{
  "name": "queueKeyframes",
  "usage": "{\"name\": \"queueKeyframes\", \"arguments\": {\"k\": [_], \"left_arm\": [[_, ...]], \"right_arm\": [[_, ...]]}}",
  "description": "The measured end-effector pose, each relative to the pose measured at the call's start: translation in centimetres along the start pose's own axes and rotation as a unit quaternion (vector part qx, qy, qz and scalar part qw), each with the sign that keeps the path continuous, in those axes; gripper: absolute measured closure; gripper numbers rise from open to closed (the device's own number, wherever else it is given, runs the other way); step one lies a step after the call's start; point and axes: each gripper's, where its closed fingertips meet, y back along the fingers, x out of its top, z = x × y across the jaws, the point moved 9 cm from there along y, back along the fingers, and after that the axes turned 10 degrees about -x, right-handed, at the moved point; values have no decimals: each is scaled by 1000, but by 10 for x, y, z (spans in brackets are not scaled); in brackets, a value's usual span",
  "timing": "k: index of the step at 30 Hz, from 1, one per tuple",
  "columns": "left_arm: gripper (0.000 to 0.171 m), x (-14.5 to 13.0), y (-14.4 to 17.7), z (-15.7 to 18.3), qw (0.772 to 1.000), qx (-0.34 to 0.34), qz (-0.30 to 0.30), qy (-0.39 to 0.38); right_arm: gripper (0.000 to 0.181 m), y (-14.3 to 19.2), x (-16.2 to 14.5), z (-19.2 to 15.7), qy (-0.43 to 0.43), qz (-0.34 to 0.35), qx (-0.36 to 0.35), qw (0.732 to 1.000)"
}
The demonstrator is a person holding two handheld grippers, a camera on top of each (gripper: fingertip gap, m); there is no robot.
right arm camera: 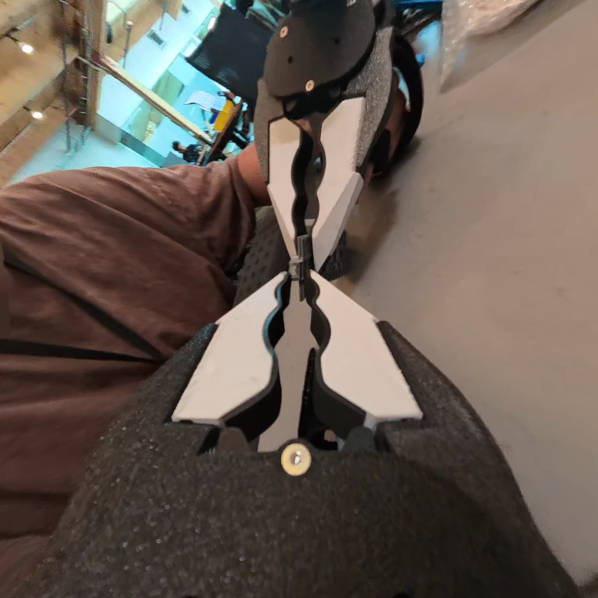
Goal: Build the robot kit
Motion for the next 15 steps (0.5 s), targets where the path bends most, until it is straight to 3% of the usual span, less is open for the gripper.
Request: {"name": "queueKeyframes", "arguments": {"k": [3, 9, 15], "left_arm": [[164, -1, 4, -12, 999, 32, 10, 36], [164, 1, 14, -23, 994, 42, 57, 85], [159, -2, 6, -27, 993, 79, 17, 84]], "right_arm": [[173, 4, 2, 6, 13, 2, -81, 997], [173, 2, -2, 11, 45, -28, -140, 989], [173, -4, -11, 18, 90, -78, -201, 972]]}}
